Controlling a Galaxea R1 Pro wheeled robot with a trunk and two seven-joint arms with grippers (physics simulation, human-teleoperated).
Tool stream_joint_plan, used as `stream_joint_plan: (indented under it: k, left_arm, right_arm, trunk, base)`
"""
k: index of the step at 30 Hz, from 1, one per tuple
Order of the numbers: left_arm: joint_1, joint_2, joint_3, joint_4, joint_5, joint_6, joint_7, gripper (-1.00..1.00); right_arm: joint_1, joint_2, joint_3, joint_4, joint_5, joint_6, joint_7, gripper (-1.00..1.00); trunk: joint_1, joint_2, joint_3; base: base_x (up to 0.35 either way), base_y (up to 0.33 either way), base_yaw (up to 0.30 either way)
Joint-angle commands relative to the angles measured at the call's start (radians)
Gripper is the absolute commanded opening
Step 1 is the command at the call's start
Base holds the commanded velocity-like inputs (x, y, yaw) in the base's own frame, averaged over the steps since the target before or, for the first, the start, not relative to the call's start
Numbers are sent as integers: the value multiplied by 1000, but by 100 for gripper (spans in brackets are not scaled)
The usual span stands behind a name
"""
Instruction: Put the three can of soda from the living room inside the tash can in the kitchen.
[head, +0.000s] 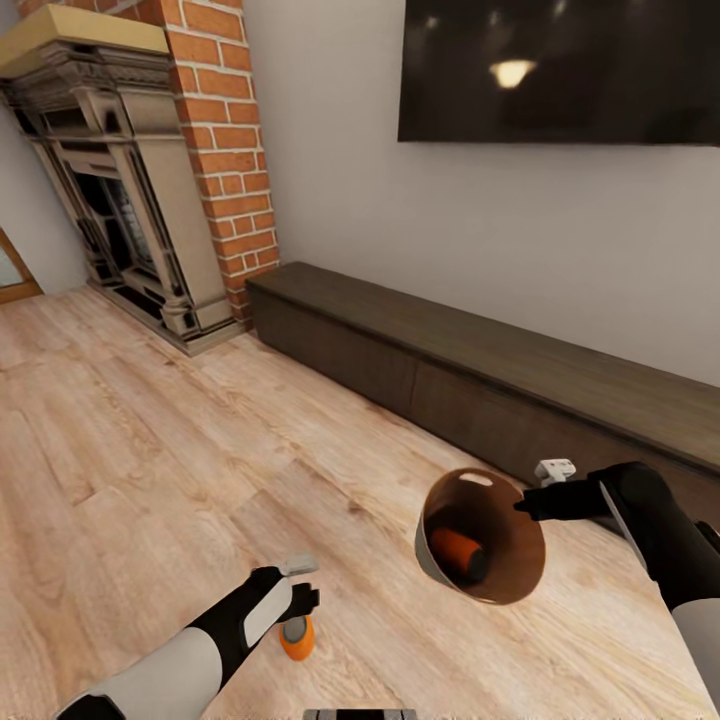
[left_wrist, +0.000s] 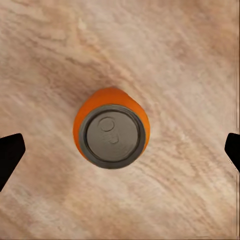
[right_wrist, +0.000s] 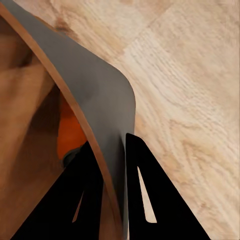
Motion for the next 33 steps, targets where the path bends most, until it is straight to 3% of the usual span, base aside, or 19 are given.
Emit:
stream_joint_plan:
  k: [1,9,13,19,33]
  left_arm:
    - [0,-1,0,0,-1,0,-9,100]
    - [-4,5,0,1,-2,5,-26,100]
    - [-74,17,1,26,-1,13,-26,100]
    - [-110,14,-1,45,-2,14,-26,100]
    - [-114,3,-3,47,-1,14,-26,100]
  right_arm:
    - [-1,0,0,0,-19,6,4,-100]
    - [-1,-1,0,-1,-19,6,4,-100]
    - [-1,-2,-1,-1,-19,6,4,-100]
    - [-1,-2,-2,-1,-19,6,4,-100]
    - [-1,-14,-2,-1,-19,6,4,-100]
  trunk:
    - [0,0,-4]
    - [4,-2,-35]
    - [6,-3,-50]
    - [8,-5,-73]
    - [15,-8,-128]
  base:
    - [0,0,0]
    - [0,0,0]
    - [0,0,0]
    - [0,0,0]
    - [0,0,0]
